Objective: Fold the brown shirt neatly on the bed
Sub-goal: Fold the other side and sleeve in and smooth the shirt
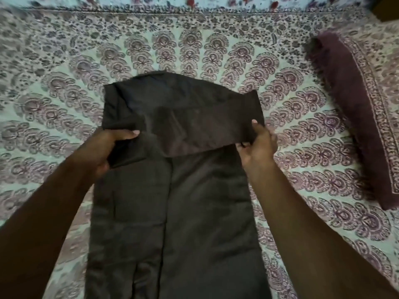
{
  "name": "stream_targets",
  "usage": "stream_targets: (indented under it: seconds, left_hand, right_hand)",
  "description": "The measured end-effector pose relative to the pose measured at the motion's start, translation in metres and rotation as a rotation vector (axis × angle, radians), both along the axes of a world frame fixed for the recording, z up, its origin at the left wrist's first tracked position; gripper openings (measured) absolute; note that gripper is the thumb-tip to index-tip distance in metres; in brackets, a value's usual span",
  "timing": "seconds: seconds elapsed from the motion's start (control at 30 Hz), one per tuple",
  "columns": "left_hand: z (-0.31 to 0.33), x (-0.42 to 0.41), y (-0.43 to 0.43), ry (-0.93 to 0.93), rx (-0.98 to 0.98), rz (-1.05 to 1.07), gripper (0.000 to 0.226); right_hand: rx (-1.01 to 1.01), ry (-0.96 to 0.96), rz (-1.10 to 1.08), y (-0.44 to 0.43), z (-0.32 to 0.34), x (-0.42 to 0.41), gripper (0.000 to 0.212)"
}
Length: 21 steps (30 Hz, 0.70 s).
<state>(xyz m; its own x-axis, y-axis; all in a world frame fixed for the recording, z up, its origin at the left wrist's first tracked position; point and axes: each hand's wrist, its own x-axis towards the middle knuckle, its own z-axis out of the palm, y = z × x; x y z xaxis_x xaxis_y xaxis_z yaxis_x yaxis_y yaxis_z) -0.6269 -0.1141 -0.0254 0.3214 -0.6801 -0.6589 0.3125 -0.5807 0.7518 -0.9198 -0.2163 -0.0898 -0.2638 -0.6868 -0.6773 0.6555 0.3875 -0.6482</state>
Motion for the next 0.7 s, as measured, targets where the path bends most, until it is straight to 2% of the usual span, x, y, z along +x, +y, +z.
stream_targets:
  seconds: [0.1,0.2,0.33,0.47,0.57,0.7]
  left_hand:
    - [-0.002,0.056,0.013,-0.109,0.025,0.029,0.023]
    - [-0.006,0.104,0.019,-0.328,0.018,0.073,0.020]
    - [-0.016,0.159,0.015,-0.581,-0.009,0.063,0.041]
    - [-0.040,0.215,0.011,-0.817,0.038,0.046,0.063]
    - [-0.060,0.250,0.004,-0.897,0.115,0.027,0.050]
    - [-0.058,0.269,0.000,-1.021,0.236,0.008,0.051]
  right_hand:
    - [0.092,0.078,0.067,0.002,0.000,0.033,0.035]
    - [0.134,0.109,0.039,0.008,-0.002,0.063,0.030]
    - [0.166,0.126,0.036,0.015,-0.010,0.093,0.022]
    - [0.166,0.147,-0.001,0.021,-0.021,0.116,0.033]
    - [0.153,0.177,-0.010,0.025,-0.027,0.132,0.032]
    - [0.146,0.169,0.034,0.030,-0.035,0.152,0.029]
